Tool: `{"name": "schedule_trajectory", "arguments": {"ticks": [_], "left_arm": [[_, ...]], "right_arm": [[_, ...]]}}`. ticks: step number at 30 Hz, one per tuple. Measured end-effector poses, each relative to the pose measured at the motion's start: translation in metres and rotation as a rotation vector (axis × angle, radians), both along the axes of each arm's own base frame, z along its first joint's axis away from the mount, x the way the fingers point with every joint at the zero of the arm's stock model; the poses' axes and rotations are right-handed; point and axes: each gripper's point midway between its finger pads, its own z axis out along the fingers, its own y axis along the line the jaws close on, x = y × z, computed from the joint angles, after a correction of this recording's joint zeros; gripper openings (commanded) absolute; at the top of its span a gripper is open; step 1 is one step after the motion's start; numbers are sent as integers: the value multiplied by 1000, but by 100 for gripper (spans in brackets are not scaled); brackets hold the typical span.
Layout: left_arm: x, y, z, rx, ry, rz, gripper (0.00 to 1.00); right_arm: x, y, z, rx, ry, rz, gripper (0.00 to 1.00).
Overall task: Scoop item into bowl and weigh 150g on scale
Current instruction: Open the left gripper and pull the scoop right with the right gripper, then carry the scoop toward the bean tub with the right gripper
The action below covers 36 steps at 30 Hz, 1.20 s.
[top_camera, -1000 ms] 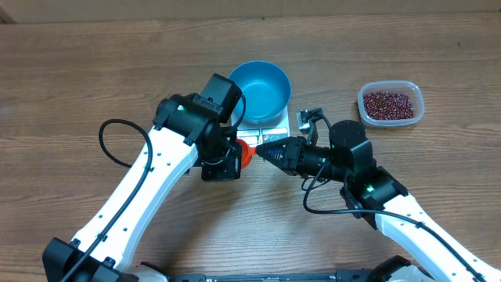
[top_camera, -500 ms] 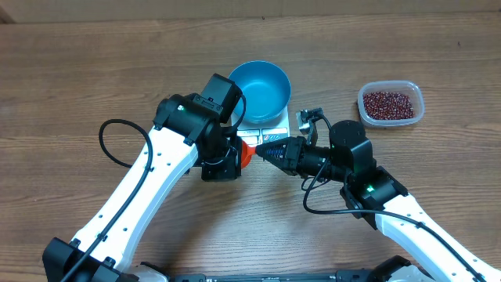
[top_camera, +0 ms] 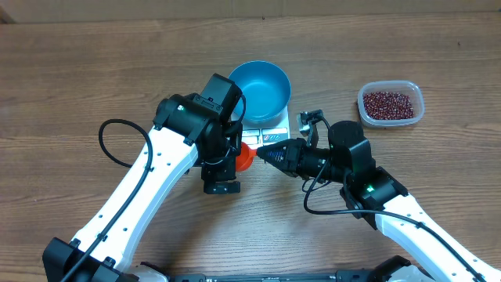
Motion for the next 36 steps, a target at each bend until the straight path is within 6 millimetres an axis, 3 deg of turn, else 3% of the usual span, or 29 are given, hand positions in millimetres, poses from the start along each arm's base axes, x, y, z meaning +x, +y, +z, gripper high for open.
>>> {"name": "schedule_trajectory", "arguments": {"ticks": [14, 26, 32, 36], "left_arm": [[2, 3, -1, 20, -62, -179, 100], [10, 15, -4, 101, -201, -586, 100], [22, 12, -2, 116, -314, -827, 99], [24, 15, -2, 144, -349, -967, 100]], "right_arm": [[5, -19, -35, -169, 8, -69, 4], [7, -48, -60, -292, 29, -92, 4], [1, -60, -70, -359, 61, -76, 4], [-2, -67, -65, -424, 63, -50, 4]]}}
